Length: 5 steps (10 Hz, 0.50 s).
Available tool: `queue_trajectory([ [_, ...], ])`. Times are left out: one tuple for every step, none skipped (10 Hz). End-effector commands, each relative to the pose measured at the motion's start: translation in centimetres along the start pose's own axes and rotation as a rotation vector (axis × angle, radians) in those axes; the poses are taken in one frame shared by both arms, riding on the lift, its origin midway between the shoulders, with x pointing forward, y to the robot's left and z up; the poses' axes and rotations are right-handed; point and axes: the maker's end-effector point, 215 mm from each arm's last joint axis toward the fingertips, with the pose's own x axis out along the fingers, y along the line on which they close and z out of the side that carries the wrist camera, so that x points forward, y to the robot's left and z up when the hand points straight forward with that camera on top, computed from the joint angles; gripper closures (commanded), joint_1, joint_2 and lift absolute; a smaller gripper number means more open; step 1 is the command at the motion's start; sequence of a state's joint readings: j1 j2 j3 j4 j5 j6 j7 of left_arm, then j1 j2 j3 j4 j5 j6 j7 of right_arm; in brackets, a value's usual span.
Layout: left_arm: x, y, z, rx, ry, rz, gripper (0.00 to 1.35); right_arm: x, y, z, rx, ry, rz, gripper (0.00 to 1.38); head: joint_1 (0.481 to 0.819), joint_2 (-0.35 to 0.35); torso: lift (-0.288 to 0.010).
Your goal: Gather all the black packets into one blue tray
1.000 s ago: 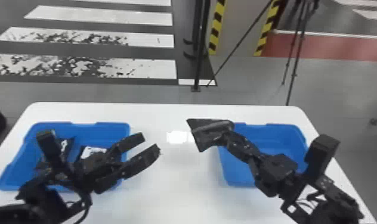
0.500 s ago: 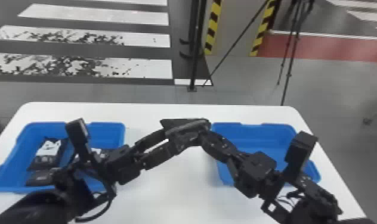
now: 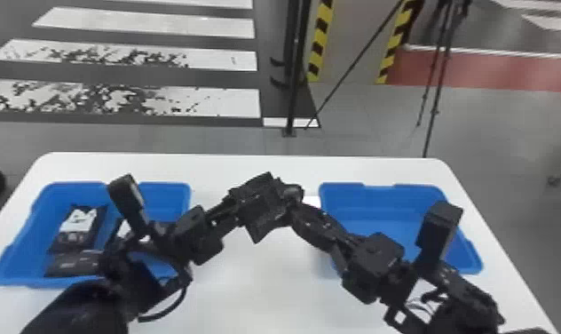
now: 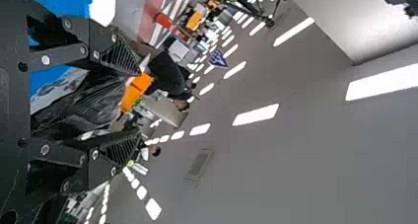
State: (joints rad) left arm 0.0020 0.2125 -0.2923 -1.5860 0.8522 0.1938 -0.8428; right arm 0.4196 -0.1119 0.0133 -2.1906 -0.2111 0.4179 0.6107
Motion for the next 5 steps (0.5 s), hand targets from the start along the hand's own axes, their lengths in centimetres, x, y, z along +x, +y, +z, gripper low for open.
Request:
queue_trajectory([
  [0.0, 0.1, 0.2, 0.059, 0.004, 0.004, 1.21, 0.0, 0.0, -0.3, 0.006, 0.004, 0.000, 1.28, 0.695, -0.116, -0.110],
  [0.0, 0.2, 0.0, 0.078, 0.023, 0.006, 1.21, 0.0, -0.1, -0.2, 0.008, 0.002, 0.000, 1.28, 0.695, -0.114, -0.110],
  [-0.2, 0.5, 0.1, 0.103, 0.031, 0.014, 1.21, 0.1, 0.0, 0.0, 0.013, -0.004, 0.004, 1.28, 0.695, -0.113, -0.110],
  [-0.5, 0.9, 0.5, 0.130, 0.034, 0.025, 1.21, 0.1, 0.3, 0.1, 0.035, -0.014, 0.013, 1.23, 0.695, -0.112, -0.110],
  [-1.3, 1.7, 2.0, 0.185, 0.010, 0.048, 1.21, 0.0, 0.3, -0.5, 0.081, -0.021, 0.020, 0.70, 0.695, -0.109, -0.110],
])
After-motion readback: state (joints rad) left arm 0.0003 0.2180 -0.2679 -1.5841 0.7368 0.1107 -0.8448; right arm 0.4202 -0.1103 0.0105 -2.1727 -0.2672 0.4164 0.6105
